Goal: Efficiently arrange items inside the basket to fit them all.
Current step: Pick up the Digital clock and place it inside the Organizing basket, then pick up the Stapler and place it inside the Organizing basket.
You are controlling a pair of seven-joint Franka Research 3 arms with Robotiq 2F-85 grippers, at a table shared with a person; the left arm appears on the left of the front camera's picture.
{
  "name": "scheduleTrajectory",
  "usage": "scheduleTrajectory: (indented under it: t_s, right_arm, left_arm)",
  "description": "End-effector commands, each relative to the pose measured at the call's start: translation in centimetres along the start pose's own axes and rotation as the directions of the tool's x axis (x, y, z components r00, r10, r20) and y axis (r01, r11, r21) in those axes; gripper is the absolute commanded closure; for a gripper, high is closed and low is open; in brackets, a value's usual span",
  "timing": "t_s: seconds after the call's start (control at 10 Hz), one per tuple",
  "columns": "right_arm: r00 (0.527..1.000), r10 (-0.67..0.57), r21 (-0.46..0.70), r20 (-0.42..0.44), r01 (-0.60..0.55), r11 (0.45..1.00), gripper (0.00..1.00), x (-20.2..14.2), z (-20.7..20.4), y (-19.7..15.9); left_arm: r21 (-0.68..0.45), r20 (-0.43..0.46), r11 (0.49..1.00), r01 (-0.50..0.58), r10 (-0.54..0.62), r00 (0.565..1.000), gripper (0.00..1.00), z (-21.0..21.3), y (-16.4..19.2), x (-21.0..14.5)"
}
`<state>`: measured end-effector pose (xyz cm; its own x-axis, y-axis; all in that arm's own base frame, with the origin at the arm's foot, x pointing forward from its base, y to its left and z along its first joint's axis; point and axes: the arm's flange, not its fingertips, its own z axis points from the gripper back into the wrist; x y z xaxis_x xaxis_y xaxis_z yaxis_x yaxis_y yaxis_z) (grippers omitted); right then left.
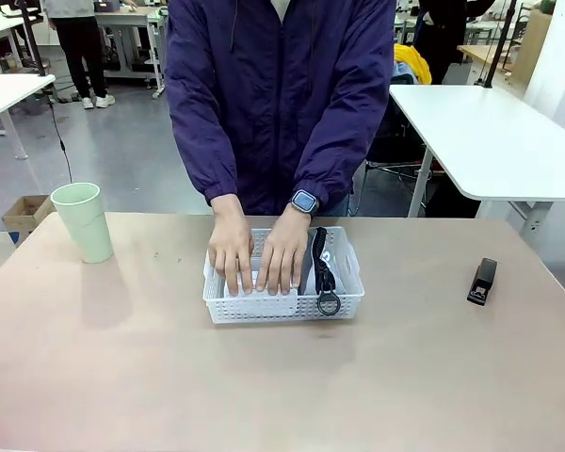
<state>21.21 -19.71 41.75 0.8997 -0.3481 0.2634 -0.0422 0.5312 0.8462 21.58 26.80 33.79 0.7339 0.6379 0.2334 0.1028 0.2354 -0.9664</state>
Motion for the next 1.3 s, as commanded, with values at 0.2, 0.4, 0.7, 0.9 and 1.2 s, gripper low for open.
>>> scheduleTrajectory:
  t_s: [0.2, 0.4, 0.7, 0.9, 1.2]
  right_arm:
    - [0.996, 0.047, -0.048, -0.077, -0.051, 0.998, 0.0, 1.9, -3.12, 2.86]
    - [0.996, 0.047, -0.048, -0.077, -0.051, 0.998, 0.0, 1.9, -3.12, 2.86]
    - [0.996, 0.047, -0.048, -0.077, -0.051, 0.998, 0.0, 1.9, -3.12, 2.86]
    - [0.996, 0.047, -0.048, -0.077, -0.051, 0.998, 0.0, 1.9, -3.12, 2.86]
    - [0.996, 0.047, -0.048, -0.077, -0.051, 0.998, 0.0, 1.9, -3.12, 2.86]
  left_arm:
    - [-0.023, 0.013, 1.0, 0.021, -0.02, 1.0, 0.0, -0.39, -0.2, -0.35]
    - [-0.023, 0.013, 1.0, 0.021, -0.02, 1.0, 0.0, -0.39, -0.2, -0.35]
    - [-0.023, 0.013, 1.0, 0.021, -0.02, 1.0, 0.0, -0.39, -0.2, -0.35]
    - [-0.023, 0.013, 1.0, 0.021, -0.02, 1.0, 0.0, -0.39, -0.2, -0.35]
    - [-0.023, 0.013, 1.0, 0.021, -0.02, 1.0, 0.0, -0.39, -0.2, -0.35]
